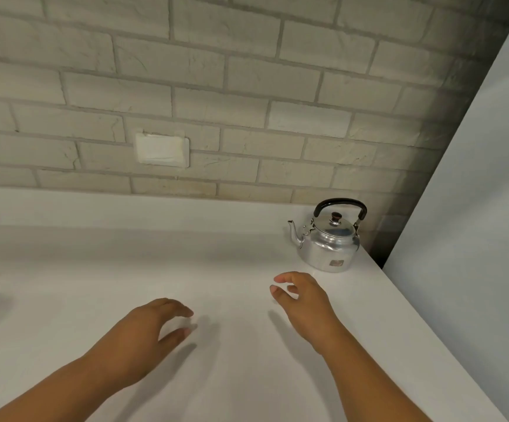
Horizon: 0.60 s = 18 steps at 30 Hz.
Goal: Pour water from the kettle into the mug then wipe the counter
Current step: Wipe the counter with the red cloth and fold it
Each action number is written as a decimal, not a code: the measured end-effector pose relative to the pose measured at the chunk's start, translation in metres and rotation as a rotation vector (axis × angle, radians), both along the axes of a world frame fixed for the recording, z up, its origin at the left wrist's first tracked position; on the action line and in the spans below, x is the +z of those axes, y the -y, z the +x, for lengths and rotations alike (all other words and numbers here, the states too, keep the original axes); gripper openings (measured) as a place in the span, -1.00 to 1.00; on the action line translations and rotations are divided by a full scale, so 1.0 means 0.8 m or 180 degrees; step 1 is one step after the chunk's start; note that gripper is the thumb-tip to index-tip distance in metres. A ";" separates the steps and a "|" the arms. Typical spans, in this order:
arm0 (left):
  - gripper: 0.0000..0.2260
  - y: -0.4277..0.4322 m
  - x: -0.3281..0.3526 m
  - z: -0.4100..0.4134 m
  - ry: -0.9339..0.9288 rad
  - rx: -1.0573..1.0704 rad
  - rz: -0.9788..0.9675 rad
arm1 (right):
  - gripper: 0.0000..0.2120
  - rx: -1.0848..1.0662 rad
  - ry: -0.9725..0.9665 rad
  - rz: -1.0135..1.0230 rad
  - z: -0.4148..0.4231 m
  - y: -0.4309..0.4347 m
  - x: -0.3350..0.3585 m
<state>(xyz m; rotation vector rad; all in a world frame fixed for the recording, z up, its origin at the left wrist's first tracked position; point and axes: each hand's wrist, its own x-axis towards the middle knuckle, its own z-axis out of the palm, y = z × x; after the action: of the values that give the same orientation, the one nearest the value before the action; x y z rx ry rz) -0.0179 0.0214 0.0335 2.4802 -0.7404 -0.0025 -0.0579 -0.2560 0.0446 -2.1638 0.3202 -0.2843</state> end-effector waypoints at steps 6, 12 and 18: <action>-0.91 -0.065 0.029 -0.033 -0.0119 0.0330 -0.0237 | -0.94 0.0323 0.0154 0.0005 -0.006 -0.079 0.033; -0.89 -0.150 0.070 -0.046 0.0105 0.0503 -0.0484 | -0.87 0.0649 0.0242 -0.0152 0.002 -0.179 0.044; -0.80 -0.267 0.116 -0.043 0.0328 0.0599 -0.1010 | -0.85 0.0771 0.0264 -0.0244 0.016 -0.289 0.054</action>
<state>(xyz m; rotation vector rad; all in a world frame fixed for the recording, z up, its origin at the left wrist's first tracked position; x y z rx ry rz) -0.0523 0.2349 0.1263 2.2462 -0.5013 0.2917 -0.0455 -0.0245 0.0879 -2.2322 -0.0010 -0.2509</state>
